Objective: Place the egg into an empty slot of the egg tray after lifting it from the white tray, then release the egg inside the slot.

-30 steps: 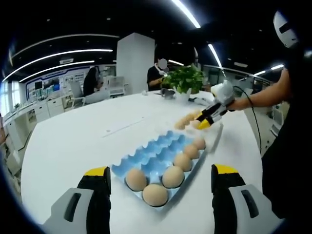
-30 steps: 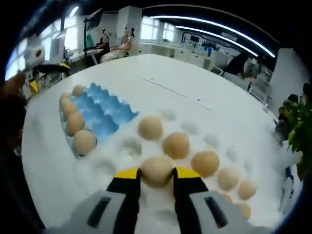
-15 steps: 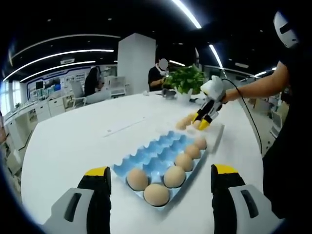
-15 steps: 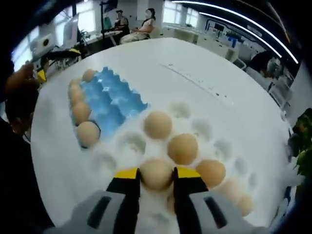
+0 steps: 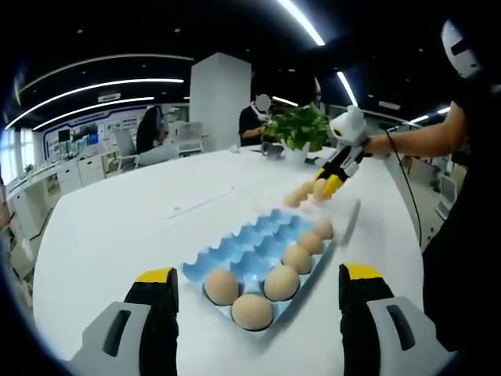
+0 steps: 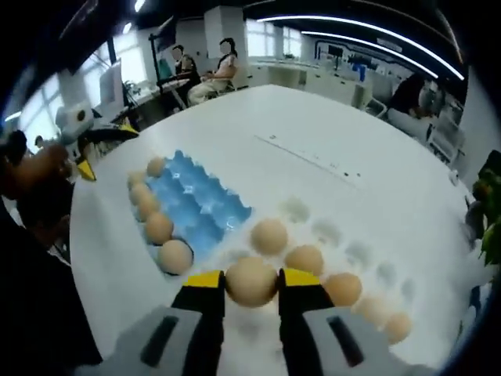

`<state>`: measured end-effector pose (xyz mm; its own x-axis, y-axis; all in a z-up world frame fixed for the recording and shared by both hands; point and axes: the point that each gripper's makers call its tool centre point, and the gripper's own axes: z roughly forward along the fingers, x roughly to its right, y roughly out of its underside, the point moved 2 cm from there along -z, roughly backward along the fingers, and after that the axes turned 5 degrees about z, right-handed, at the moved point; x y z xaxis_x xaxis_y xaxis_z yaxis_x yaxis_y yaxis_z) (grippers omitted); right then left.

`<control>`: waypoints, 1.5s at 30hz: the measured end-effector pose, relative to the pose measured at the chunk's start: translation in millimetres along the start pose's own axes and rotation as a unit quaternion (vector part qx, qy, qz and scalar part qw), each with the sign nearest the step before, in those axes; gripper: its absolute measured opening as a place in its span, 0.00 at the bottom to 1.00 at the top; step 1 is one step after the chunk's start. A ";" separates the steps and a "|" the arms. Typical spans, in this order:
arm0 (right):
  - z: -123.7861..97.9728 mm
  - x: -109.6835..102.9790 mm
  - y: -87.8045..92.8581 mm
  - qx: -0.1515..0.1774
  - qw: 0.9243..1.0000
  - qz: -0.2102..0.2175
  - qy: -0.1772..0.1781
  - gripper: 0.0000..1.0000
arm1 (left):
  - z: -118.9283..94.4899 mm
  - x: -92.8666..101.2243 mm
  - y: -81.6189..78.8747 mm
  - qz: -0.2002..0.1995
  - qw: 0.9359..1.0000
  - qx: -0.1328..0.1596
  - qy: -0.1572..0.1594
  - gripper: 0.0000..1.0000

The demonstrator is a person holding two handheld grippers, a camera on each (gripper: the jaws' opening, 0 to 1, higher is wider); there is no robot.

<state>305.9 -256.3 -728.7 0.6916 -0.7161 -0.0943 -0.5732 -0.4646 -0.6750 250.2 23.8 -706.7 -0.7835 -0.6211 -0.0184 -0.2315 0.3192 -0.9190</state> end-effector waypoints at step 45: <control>106.8 -133.3 -81.3 0.046 0.985 -0.068 -0.152 0.25 | -0.4 -5.7 3.8 -0.004 1.000 -0.007 0.003 0.84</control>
<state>307.3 -67.4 -739.4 0.8664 -0.4557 -0.2043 -0.4346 -0.4865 -0.7579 253.6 28.9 -709.9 -0.7847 -0.6197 -0.0091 -0.2455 0.3243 -0.9136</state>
